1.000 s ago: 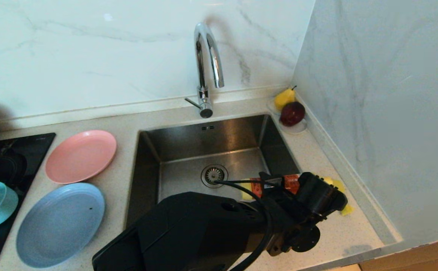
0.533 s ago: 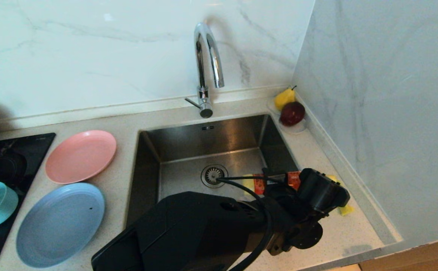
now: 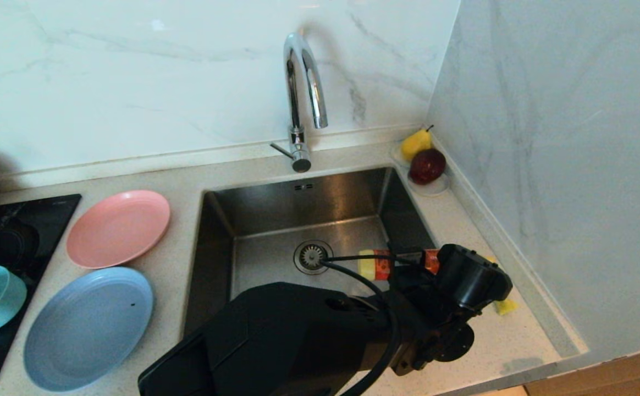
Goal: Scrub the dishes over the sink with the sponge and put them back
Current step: Squeeze it onto the sponge
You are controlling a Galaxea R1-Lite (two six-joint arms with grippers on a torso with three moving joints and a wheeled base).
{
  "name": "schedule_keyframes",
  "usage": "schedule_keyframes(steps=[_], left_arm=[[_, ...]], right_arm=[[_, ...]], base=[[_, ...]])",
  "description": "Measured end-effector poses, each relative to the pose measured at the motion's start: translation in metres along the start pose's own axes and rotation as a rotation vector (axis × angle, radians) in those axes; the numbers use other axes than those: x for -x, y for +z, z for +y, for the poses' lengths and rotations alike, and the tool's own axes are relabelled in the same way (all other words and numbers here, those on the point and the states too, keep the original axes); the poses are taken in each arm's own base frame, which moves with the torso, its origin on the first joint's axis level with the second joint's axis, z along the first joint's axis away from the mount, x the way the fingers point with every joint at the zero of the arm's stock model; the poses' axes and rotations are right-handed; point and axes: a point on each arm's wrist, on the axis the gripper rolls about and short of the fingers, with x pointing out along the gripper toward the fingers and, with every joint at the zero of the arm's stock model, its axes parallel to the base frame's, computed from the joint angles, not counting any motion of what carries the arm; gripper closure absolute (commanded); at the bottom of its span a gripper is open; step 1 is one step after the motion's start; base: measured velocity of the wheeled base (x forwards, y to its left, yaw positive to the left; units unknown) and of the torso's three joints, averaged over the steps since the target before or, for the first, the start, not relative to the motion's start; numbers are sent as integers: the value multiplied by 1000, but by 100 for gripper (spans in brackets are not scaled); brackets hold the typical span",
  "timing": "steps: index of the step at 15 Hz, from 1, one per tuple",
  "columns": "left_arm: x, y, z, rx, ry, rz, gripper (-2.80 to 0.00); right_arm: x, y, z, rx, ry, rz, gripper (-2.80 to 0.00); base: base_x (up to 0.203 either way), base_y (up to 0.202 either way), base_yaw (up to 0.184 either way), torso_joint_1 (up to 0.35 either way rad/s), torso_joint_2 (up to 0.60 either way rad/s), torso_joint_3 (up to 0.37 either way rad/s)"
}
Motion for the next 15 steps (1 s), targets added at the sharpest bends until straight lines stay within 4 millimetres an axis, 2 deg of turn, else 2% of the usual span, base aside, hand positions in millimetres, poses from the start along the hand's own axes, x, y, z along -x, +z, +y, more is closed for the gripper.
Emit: schedule_keyframes(steps=[8,15], left_arm=[[1,2,-10,-26,-6,-4,0],[3,3,-3,19,9,-10,0]], right_arm=[[0,0,0,0,0,0,0],[0,0,0,0,0,0,0]], base=[[0,0,0,0,0,0],[0,0,0,0,0,0]])
